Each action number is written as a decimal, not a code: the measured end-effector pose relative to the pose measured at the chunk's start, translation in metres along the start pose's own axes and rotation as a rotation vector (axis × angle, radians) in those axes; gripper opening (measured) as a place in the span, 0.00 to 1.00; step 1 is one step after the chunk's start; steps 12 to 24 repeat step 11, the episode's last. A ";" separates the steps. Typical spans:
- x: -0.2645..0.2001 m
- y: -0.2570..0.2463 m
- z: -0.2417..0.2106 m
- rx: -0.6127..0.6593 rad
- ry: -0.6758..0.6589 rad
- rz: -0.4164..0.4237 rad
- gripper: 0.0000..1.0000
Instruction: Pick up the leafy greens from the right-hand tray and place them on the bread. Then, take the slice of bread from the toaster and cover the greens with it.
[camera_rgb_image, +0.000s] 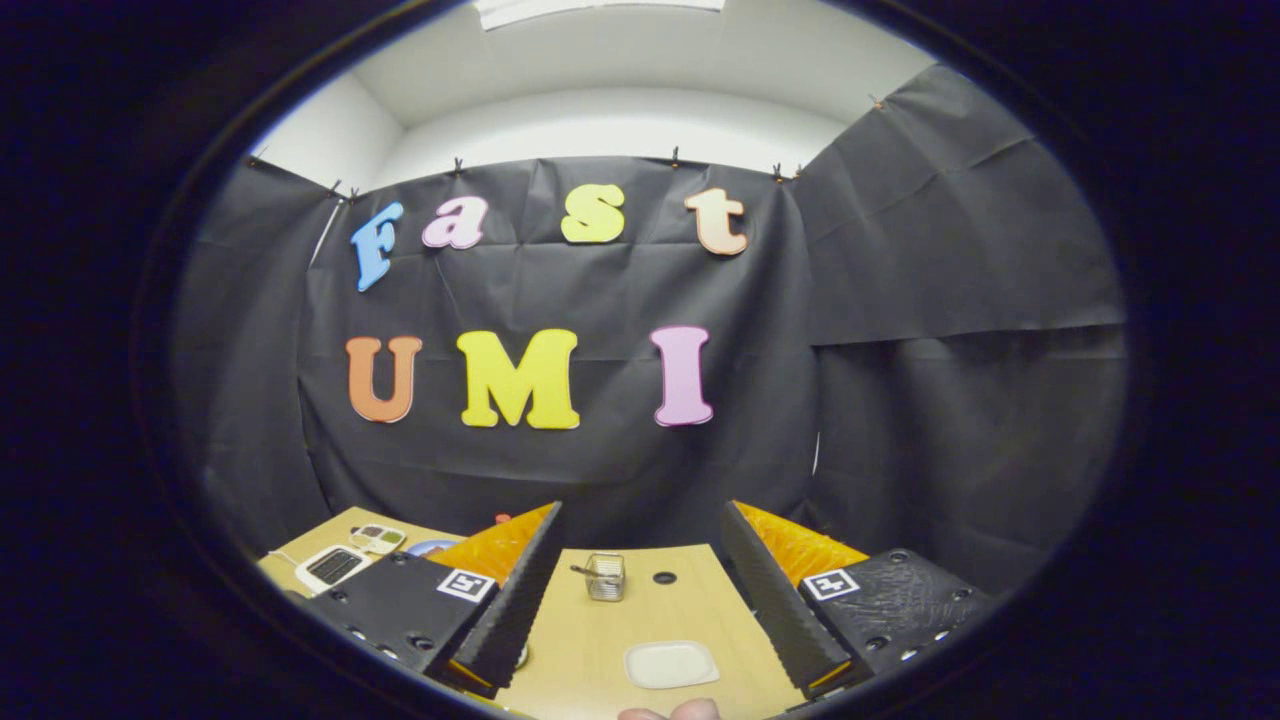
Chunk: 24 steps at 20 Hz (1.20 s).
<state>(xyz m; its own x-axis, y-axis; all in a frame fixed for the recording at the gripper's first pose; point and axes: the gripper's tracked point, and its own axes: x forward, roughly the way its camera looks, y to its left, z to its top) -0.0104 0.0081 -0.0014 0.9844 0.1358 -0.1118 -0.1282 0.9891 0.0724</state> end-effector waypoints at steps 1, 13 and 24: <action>0.000 0.006 0.002 0.005 -0.002 -0.001 0.96; -0.014 0.089 0.016 -0.022 -0.050 0.047 0.96; -0.014 0.089 0.016 -0.022 -0.050 0.047 0.96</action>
